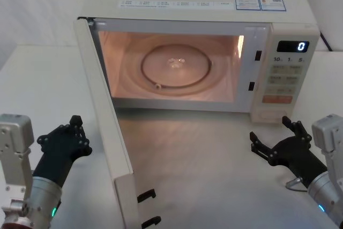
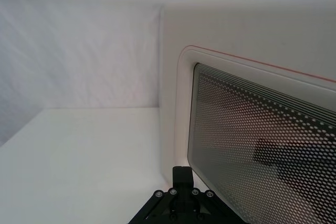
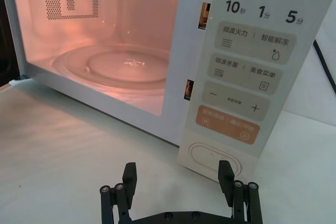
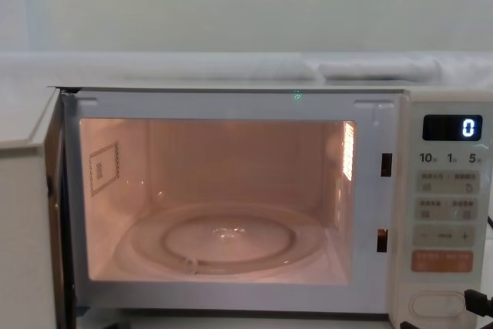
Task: Press the button to open the microwave door with one hand; close the microwave door with the other hand.
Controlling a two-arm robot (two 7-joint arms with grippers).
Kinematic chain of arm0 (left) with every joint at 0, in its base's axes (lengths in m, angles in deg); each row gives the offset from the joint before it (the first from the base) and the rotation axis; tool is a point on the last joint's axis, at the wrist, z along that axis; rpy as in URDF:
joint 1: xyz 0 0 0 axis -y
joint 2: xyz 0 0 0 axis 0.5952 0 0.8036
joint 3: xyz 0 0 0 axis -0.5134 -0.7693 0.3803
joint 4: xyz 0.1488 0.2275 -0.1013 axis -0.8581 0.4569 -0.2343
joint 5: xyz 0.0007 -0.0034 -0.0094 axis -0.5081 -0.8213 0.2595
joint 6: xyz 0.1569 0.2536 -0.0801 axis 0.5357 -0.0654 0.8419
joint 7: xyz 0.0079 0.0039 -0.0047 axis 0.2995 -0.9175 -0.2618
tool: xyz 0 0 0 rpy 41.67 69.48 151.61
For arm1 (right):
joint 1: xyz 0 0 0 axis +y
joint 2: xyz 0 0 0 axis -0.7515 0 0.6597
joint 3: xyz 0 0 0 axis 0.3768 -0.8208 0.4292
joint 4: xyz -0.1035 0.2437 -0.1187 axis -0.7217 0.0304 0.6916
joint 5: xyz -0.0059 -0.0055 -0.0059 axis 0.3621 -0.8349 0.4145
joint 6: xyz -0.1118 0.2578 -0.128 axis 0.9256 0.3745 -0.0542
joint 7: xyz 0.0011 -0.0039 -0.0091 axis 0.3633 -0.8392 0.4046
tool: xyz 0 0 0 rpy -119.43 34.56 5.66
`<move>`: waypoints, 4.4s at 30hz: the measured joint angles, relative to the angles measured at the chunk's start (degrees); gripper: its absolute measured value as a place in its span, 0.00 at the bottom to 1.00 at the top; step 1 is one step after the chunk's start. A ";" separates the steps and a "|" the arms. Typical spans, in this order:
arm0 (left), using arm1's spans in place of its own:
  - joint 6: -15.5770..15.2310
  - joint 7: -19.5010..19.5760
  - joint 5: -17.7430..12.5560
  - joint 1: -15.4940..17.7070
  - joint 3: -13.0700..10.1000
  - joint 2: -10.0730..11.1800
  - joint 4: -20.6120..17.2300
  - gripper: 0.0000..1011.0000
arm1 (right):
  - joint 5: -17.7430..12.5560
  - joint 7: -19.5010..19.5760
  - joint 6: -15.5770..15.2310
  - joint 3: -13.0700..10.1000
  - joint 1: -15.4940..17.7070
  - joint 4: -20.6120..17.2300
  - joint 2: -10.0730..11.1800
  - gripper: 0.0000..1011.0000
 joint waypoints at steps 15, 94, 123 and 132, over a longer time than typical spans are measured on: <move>-0.75 6.58 2.70 -3.12 5.48 1.68 -4.85 0.00 | 0.00 0.00 0.00 0.00 0.00 0.00 0.00 0.99; -10.56 12.89 6.45 19.73 -13.71 8.72 -2.33 0.00 | 0.00 0.00 0.00 0.00 0.00 0.00 0.00 0.99; -11.21 11.39 4.93 26.89 -15.83 2.72 5.44 0.00 | -0.01 0.19 -0.02 -0.13 -0.04 0.00 0.02 0.99; -11.04 10.34 3.80 28.32 -15.56 1.33 7.18 0.00 | 0.03 -0.14 0.03 0.18 0.02 -0.01 -0.05 0.99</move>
